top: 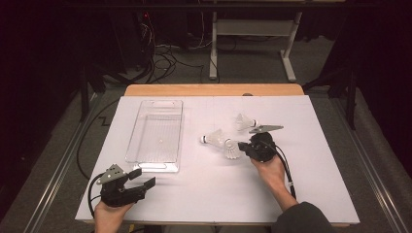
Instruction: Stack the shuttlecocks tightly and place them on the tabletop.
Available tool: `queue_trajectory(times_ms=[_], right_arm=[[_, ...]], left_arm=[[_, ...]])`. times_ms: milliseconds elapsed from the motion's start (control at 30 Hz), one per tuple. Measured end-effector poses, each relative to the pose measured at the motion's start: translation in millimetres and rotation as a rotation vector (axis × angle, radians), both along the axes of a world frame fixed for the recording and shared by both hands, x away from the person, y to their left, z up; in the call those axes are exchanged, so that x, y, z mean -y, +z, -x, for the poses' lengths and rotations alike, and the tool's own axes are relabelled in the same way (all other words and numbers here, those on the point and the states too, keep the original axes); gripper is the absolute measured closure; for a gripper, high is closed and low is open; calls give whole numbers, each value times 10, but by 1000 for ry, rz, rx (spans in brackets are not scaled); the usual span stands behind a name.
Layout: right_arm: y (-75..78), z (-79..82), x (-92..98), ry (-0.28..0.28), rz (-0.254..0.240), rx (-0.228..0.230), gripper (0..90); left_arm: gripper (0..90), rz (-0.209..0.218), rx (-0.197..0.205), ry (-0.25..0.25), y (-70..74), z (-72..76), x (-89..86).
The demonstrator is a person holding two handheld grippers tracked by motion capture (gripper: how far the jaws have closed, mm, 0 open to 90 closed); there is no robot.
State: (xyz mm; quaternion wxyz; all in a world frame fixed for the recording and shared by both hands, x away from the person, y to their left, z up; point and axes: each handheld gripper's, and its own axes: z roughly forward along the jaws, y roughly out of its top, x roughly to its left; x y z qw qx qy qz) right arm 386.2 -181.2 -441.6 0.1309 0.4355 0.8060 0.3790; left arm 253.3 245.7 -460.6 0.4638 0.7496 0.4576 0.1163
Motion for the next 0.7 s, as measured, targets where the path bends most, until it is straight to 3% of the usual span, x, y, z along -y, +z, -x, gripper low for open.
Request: queue_trajectory(times_ms=[700], right_arm=[[-30,-105,39,-17,20,-19,899]], left_arm=[[315,-1,1,0,3,2,-1]])
